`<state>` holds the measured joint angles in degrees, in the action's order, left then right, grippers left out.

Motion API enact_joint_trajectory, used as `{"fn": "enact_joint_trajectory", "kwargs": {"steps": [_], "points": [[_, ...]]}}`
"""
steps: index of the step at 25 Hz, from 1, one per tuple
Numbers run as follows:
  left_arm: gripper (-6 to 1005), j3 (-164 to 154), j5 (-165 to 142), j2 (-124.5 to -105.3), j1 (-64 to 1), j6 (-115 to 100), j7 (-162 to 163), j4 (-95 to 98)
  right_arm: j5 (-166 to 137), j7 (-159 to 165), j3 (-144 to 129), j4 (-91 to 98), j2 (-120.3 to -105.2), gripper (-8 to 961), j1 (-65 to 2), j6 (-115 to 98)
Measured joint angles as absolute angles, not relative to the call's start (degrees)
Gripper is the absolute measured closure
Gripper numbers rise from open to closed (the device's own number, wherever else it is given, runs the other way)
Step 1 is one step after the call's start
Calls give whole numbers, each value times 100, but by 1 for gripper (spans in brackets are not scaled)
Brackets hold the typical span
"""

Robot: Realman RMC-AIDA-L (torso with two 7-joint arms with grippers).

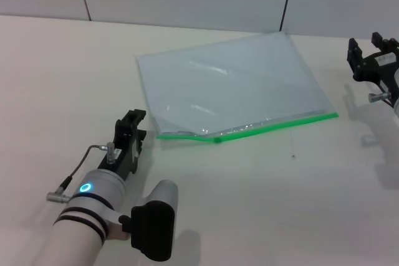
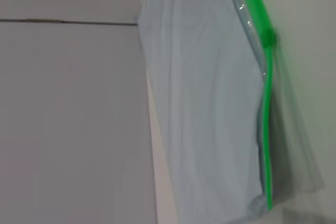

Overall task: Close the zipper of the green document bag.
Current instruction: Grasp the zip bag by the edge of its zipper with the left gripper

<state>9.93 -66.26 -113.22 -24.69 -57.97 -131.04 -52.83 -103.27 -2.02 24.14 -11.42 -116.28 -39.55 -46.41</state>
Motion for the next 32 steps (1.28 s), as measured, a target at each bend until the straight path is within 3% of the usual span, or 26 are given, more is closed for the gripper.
{"fn": "enact_joint_trajectory", "kwargs": {"steps": [32], "points": [[538,993,-6689,-11321,-2681,-5384,-12433,-5273,-10332,-210,2396,-1186,-11628,505,-3955,-4641]]}}
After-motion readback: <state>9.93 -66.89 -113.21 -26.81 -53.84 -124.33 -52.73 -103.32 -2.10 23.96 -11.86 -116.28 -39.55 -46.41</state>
